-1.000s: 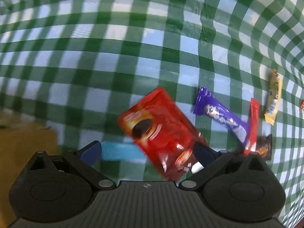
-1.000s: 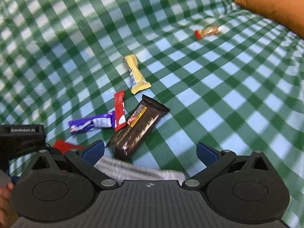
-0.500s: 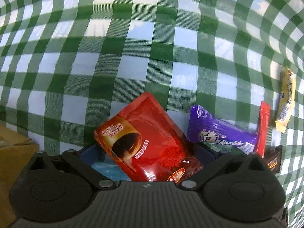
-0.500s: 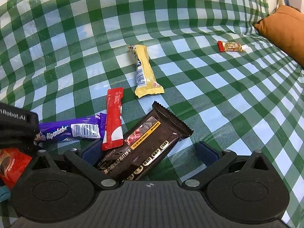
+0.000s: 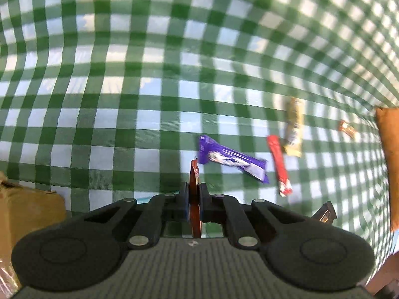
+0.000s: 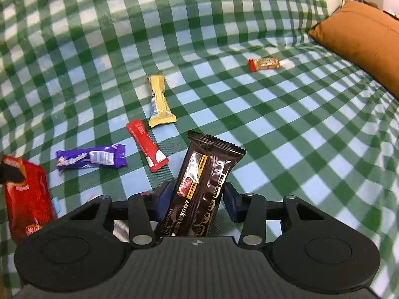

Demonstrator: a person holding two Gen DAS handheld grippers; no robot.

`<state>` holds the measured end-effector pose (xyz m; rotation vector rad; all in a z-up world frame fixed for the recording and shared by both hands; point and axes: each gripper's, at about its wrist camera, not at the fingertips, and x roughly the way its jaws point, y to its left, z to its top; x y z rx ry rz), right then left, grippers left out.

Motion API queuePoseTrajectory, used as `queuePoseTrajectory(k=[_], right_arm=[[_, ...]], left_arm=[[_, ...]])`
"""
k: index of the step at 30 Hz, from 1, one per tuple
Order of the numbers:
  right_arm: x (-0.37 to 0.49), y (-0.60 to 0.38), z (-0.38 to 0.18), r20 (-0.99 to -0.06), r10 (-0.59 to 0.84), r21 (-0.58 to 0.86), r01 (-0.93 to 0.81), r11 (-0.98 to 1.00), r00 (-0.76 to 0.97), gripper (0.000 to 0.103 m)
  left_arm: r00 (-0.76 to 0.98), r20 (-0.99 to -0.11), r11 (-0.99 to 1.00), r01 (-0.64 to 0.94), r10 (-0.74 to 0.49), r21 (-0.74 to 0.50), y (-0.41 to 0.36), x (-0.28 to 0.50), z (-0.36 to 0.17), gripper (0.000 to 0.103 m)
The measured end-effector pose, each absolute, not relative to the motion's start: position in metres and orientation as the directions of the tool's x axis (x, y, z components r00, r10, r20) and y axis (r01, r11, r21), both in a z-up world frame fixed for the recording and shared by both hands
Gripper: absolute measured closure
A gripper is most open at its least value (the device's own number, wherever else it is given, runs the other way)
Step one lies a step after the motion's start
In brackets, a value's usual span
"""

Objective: Organize snacks

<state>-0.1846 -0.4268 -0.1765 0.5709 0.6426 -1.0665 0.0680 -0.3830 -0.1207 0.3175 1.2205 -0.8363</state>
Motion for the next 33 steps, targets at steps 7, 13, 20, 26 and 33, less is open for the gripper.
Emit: queuePoseTrajectory(k=[7, 13, 20, 26, 33], right_arm=[[-0.22, -0.385, -0.141, -0.694, -0.607, 0.147, 0.902, 0.405, 0.386, 0.056], [-0.246, -0.335, -0.11, -0.68, -0.6, 0.197, 0.893, 0.405, 0.422, 0.056], [-0.265, -0.265, -0.072, -0.673, -0.569, 0.214, 0.86, 0.462, 0.473, 0.056], [-0.273, -0.193, -0.041, -0.66, -0.523, 0.231, 0.809, 0.541, 0.539, 0.056], [-0.266, -0.119, -0.017, -0.663, -0.431, 0.247, 0.722, 0.646, 0.612, 0.056]], left_arm=[[0.125, -0.887, 0.606, 0.771, -0.444, -0.195, -0.335, 0.029, -0.079, 0.096], [0.123, -0.873, 0.574, 0.794, -0.472, -0.199, -0.273, 0.0, -0.041, 0.096], [0.127, -0.849, 0.56, 0.799, -0.514, -0.219, -0.189, -0.03, 0.001, 0.096], [0.189, -0.825, 0.581, 0.79, -0.532, -0.194, -0.112, -0.047, 0.033, 0.096], [0.227, -0.818, 0.621, 0.76, -0.529, -0.191, -0.021, -0.052, 0.048, 0.096]])
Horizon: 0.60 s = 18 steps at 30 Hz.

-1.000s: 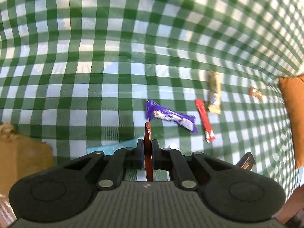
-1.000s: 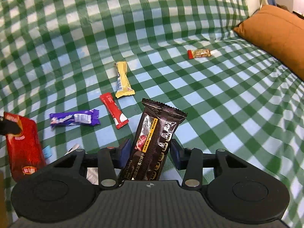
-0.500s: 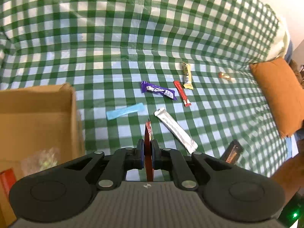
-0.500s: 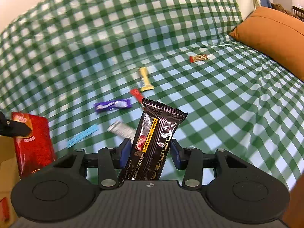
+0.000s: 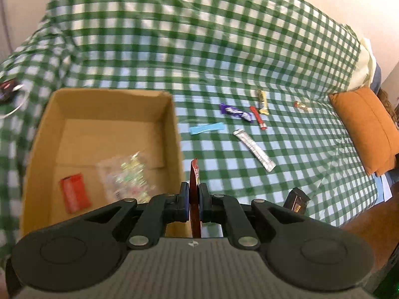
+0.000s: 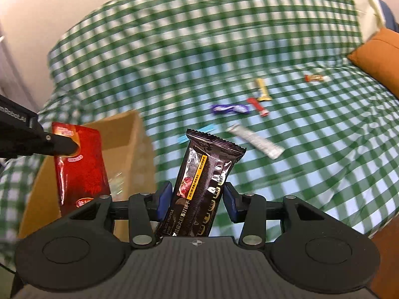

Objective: Organize snacks

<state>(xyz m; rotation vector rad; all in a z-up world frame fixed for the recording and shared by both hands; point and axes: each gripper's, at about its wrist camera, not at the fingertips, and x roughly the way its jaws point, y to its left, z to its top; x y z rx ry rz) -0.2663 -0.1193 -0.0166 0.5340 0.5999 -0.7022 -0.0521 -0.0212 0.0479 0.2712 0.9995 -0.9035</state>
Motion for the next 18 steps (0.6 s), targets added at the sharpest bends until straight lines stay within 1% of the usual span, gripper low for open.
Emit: queuePoseTrajectory(k=[10, 18], right_arm=[[-0.245, -0.05, 0.006, -0.67, -0.37, 0.197, 0.634, 0.748, 0.644, 0.056], [-0.23, -0.029, 0.017, -0.664, -0.374, 0.145, 0.602, 0.785, 0.647, 0.056]], left_arm=[[0.292, -0.79, 0.693, 0.687, -0.539, -0.219, 0.079, -0.034, 0.061, 0.096], [0.313, -0.775, 0.723, 0.644, -0.549, -0.252, 0.116, -0.015, 0.065, 0.096]])
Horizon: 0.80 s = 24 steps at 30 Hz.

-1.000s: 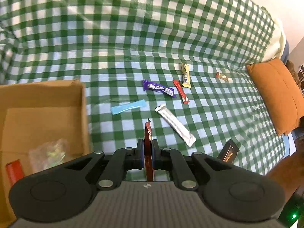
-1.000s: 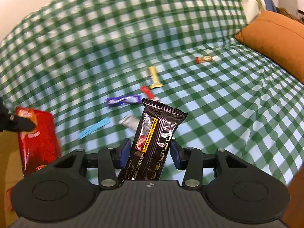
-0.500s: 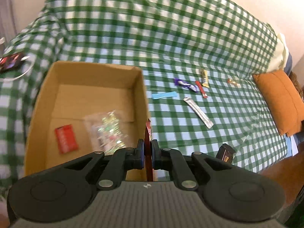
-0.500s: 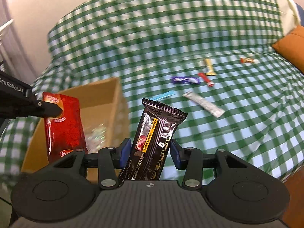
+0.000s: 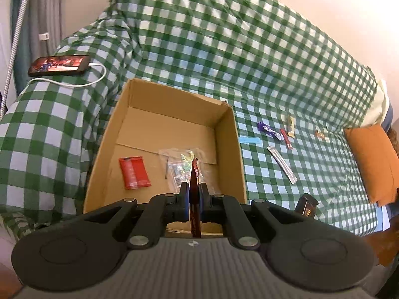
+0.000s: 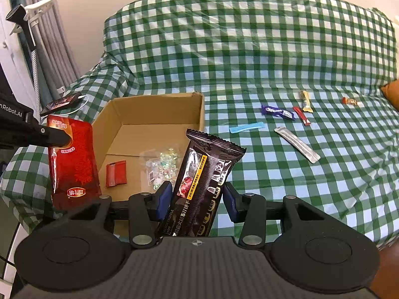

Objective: Organize snacks

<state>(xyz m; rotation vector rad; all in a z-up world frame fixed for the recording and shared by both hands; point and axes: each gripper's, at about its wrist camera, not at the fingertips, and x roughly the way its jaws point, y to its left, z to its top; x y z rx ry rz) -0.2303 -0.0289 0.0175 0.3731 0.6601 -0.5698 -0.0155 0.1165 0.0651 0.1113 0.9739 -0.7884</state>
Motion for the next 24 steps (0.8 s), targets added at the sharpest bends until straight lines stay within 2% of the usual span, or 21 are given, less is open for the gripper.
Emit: queuePoseTrajectory(k=[14, 24], right_arm=[[-0.202, -0.022, 0.019, -0.679, -0.363, 0.103, 0.572, 0.814, 0.638, 0.056], [-0.167, -0.028, 0.013, -0.69, -0.325, 0.102, 0.532, 0.841, 0.646, 0.056]], left_arm=[[0.311, -0.77, 0.731, 0.623, -0.558, -0.278, 0.124, 0.01, 0.059, 0.096], [0.322, -0.763, 0.737, 0.615, -0.561, -0.281, 0.103, 0.037, 0.06, 0.096]])
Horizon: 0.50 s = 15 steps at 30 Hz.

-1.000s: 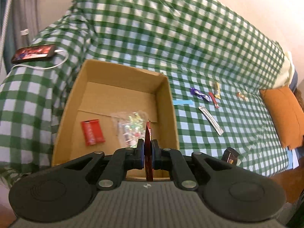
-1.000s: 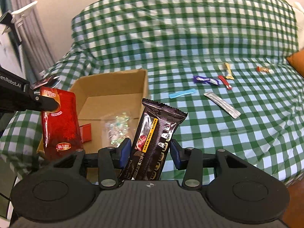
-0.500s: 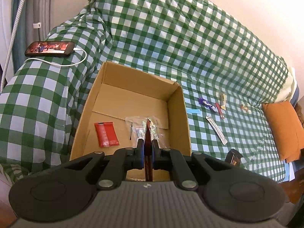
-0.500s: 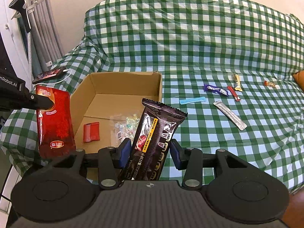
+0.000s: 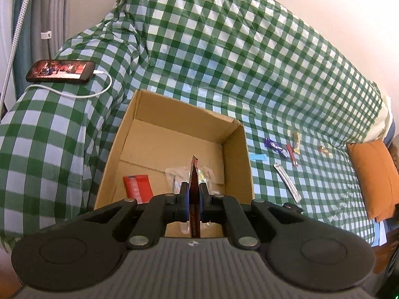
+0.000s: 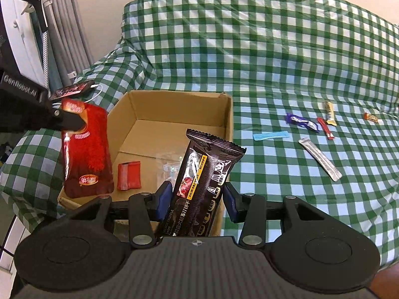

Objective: Organize snacks

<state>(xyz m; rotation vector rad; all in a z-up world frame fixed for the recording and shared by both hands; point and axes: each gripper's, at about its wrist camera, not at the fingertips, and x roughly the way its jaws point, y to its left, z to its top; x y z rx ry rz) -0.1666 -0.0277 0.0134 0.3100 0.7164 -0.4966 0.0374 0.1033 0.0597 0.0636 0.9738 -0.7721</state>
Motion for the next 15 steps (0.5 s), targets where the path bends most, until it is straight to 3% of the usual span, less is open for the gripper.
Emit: queuePoseTrajectory(k=[15], right_arm=[[-0.101, -0.048, -0.012, -0.725, -0.276, 0.098, 0.491, 0.866, 0.631, 0.055]], left_arm=[[0.292, -0.825, 0.775, 0.581, -0.483, -0.248, 0.061, 0.093, 0.007, 0.096]])
